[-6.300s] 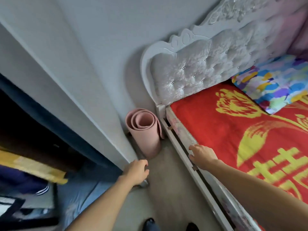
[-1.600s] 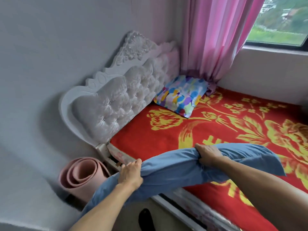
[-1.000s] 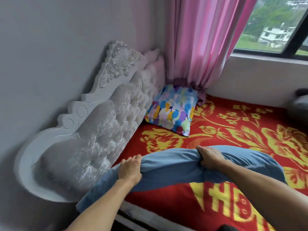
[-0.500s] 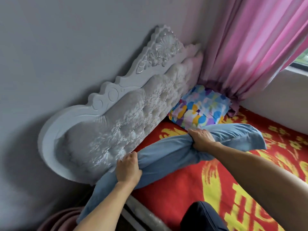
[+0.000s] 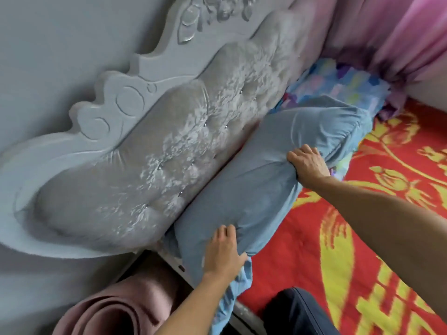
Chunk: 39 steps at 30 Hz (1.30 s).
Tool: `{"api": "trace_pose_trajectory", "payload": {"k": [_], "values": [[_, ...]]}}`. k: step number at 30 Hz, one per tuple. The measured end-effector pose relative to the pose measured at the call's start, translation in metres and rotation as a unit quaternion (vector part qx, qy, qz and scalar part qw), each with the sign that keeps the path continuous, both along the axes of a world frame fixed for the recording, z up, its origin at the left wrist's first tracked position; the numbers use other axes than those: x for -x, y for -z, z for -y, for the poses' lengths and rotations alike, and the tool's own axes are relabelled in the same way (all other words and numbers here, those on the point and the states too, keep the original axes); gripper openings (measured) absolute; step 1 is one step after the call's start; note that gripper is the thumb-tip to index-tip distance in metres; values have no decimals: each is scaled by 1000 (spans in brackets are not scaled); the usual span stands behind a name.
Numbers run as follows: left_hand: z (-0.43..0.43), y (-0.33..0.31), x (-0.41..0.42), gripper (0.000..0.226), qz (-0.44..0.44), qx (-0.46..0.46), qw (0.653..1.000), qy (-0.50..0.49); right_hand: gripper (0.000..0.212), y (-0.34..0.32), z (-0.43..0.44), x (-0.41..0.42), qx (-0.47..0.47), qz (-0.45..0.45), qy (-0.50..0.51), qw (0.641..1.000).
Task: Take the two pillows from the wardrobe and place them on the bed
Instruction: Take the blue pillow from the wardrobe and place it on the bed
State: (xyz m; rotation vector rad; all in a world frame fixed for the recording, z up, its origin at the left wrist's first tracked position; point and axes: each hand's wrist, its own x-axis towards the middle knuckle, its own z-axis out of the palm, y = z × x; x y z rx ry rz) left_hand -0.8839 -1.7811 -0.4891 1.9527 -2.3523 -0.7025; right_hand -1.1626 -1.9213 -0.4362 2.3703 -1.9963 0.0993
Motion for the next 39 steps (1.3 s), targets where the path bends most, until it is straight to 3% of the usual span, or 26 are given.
{"api": "trace_pose_trajectory", "payload": {"k": [3, 7, 10, 12, 15, 18, 20, 23, 27, 32, 37, 39], "values": [[9, 26, 34, 59, 11, -27, 998, 61, 19, 50, -5, 49, -74, -14, 65, 995], [25, 61, 70, 65, 40, -152, 973, 169, 26, 117, -42, 94, -160, -30, 111, 980], [56, 79, 75, 51, 59, -146, 974, 161, 26, 154, -77, 108, -227, 72, 248, 939], [93, 91, 76, 50, 71, -101, 985, 124, 31, 173, -93, 120, -238, 180, 391, 871], [160, 108, 75, 63, 50, -65, 996, 17, 56, 196, -100, 124, -190, 317, 530, 763], [216, 133, 71, 85, 41, -131, 987, -83, 69, 214, -83, 116, -144, 504, 608, 596], [234, 153, 66, 98, 2, -206, 969, -140, 74, 231, -74, 110, -130, 558, 623, 532], [242, 171, 59, 107, -73, -239, 944, -215, 76, 247, -65, 96, -49, 541, 643, 539], [244, 159, 59, 77, -111, -134, 947, -269, 68, 225, -56, 68, 56, 489, 652, 576], [255, 141, 30, 71, -68, -40, 958, -277, 75, 220, -36, 35, -47, 485, 614, 621], [257, 173, 41, 74, 65, -31, 974, -214, 84, 256, -23, 46, -162, 455, 612, 626], [253, 179, 47, 72, 81, -20, 975, -207, 86, 261, -25, 51, -179, 423, 608, 647]]}}
